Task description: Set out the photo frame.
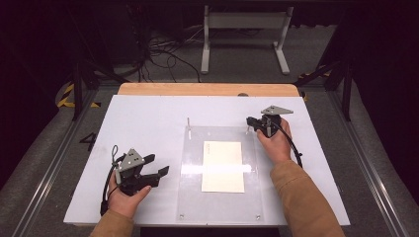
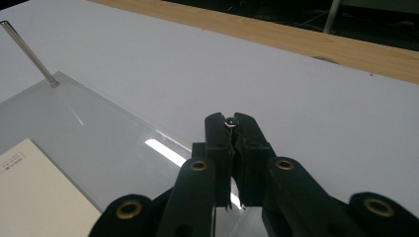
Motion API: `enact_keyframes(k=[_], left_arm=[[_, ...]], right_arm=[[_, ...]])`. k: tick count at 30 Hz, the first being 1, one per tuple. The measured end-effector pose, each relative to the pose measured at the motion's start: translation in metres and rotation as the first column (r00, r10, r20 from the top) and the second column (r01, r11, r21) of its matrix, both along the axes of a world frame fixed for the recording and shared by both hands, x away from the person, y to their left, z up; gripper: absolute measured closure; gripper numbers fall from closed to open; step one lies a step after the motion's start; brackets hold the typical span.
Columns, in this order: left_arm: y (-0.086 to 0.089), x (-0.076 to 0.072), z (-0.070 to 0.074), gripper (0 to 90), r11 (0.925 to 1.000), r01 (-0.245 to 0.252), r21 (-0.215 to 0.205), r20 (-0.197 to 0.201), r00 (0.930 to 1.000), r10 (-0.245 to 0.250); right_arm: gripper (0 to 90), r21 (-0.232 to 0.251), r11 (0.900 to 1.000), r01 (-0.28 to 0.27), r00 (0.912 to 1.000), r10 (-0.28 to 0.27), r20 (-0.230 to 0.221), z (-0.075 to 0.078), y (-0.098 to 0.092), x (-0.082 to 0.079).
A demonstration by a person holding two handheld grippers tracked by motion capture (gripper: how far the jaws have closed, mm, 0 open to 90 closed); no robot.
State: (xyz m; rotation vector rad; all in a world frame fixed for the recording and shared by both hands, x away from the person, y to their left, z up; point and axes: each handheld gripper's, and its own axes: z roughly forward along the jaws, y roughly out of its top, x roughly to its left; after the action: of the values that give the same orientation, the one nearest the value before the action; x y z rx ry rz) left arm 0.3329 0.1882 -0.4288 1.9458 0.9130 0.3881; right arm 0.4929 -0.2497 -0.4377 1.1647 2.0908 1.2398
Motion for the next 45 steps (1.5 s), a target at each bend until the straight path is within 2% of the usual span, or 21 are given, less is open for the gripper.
enact_keyframes(k=[8, 13, 21, 25, 28, 32, 34, 37, 40, 43, 45], left_arm=[[-0.001, 0.000, 0.000, 31.2, 0.9999, 0.008, 0.009, 0.007, 0.9999, -0.009], [-0.001, -0.001, 0.000, 31.0, 1.0000, 0.008, 0.005, 0.007, 0.9999, -0.008], [0.001, -0.001, 0.000, 28.8, 0.9999, 0.015, 0.004, 0.012, 0.9998, -0.015], [0.000, -0.002, 0.001, 27.6, 0.9990, 0.037, 0.024, 0.054, 0.9978, -0.038], [0.000, -0.003, 0.001, 24.9, 0.9980, 0.063, 0.000, 0.064, 0.9960, -0.063], [0.005, -0.005, 0.001, 18.7, 0.9958, 0.091, -0.005, 0.103, 0.9907, -0.090], [0.006, -0.006, 0.002, 15.7, 0.9946, 0.104, -0.009, 0.109, 0.9888, -0.102], [0.004, -0.008, 0.001, 12.5, 0.9919, 0.127, 0.009, 0.126, 0.9838, -0.127], [0.003, -0.012, 0.000, 11.5, 0.9877, 0.149, 0.048, 0.166, 0.9739, -0.155], [0.001, -0.014, -0.001, 10.5, 0.9840, 0.173, 0.043, 0.191, 0.9654, -0.178], [-0.002, -0.017, 0.002, 10.1, 0.9800, 0.195, 0.040, 0.211, 0.9570, -0.199]], right_arm=[[85.7, 0.028, 0.999, 0.043, 0.9990, -0.042, -0.013, -0.002, 0.002, 0.004], [85.8, 0.046, 0.997, 0.057, 0.9966, -0.054, -0.063, 0.001, 0.001, 0.011], [85.7, 0.088, 0.994, 0.068, 0.9933, -0.059, -0.099, 0.001, -0.001, 0.019], [85.7, 0.110, 0.992, 0.066, 0.9913, -0.052, -0.121, 0.001, -0.003, 0.023], [85.8, 0.125, 0.990, 0.072, 0.9886, -0.055, -0.141, 0.001, -0.004, 0.027], [85.8, 0.127, 0.989, 0.078, 0.9846, -0.057, -0.165, 0.002, -0.003, 0.032], [85.8, 0.137, 0.987, 0.081, 0.9832, -0.056, -0.174, 0.002, -0.004, 0.033], [85.7, 0.146, 0.986, 0.085, 0.9808, -0.057, -0.186, 0.002, -0.004, 0.035], [85.8, 0.137, 0.987, 0.089, 0.9784, -0.060, -0.198, 0.003, -0.003, 0.036], [85.8, 0.128, 0.988, 0.092, 0.9756, -0.063, -0.210, 0.005, -0.003, 0.038], [85.8, 0.136, 0.986, 0.096, 0.9745, -0.065, -0.215, 0.004, -0.003, 0.038]])
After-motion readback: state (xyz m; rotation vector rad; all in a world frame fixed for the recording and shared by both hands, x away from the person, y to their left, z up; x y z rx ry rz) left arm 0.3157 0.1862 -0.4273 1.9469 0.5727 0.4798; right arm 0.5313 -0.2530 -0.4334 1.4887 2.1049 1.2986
